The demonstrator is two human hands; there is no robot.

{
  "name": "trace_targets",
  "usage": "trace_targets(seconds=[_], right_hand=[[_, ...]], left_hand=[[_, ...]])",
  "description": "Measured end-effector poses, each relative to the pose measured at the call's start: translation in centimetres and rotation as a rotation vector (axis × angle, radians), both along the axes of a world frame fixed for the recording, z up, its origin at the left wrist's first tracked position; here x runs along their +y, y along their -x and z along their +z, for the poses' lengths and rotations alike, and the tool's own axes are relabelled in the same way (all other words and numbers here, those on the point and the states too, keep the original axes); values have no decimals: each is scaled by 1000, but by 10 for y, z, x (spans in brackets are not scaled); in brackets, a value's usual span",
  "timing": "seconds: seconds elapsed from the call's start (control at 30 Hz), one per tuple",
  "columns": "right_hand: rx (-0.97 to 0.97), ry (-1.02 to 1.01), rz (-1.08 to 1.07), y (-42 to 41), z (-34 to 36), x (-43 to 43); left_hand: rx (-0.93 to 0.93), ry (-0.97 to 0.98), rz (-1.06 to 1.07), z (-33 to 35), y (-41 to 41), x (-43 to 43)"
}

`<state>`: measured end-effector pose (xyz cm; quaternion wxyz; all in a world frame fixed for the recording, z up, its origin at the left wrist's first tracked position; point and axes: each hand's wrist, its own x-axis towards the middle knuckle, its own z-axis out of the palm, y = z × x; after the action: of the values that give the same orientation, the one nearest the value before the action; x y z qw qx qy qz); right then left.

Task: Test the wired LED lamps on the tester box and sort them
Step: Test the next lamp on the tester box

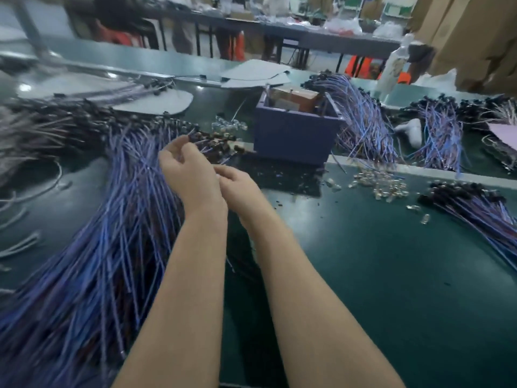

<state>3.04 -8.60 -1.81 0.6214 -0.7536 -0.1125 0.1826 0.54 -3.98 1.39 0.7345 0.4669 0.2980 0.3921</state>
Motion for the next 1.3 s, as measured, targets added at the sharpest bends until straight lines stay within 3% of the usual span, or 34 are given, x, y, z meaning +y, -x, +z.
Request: trace_targets(seconds=[0.17, 0.3, 0.37, 0.43, 0.47, 0.57, 0.63, 0.73, 0.8, 0.9, 1.1, 1.3], right_hand=[[35, -24, -77, -2, -4, 35], [306, -550, -414, -9, -5, 24], [428, -779, -480, -15, -3, 7], [398, -824, -462, -17, 4, -10], [345, -810, -451, -17, 10, -20], [147, -823, -475, -19, 30, -57], [66, -958, -544, -21, 42, -86], [25, -1170, -697, -21, 51, -130], [3, -1142, -741, -20, 45, -149], [-62, -882, -692, -16, 21, -157], [-79, -680, -636, -18, -18, -160], [-50, -812, -902, -25, -22, -172]], left_hand=[[-43, 123, 46, 0, 4, 23], [-70, 103, 26, -2, 4, 17], [-114, 53, -1, -4, 3, 9], [-153, -93, -62, -5, 1, -3], [-113, -266, -110, -5, -1, -9], [215, -851, -318, -11, -12, -28], [320, -956, -563, -12, -17, -36], [219, -895, -787, -13, -18, -53], [160, -944, -775, -15, -21, -67], [123, -945, -778, -19, -26, -89], [191, -915, -840, -46, -28, -98], [387, -921, -790, -60, -35, -74]])
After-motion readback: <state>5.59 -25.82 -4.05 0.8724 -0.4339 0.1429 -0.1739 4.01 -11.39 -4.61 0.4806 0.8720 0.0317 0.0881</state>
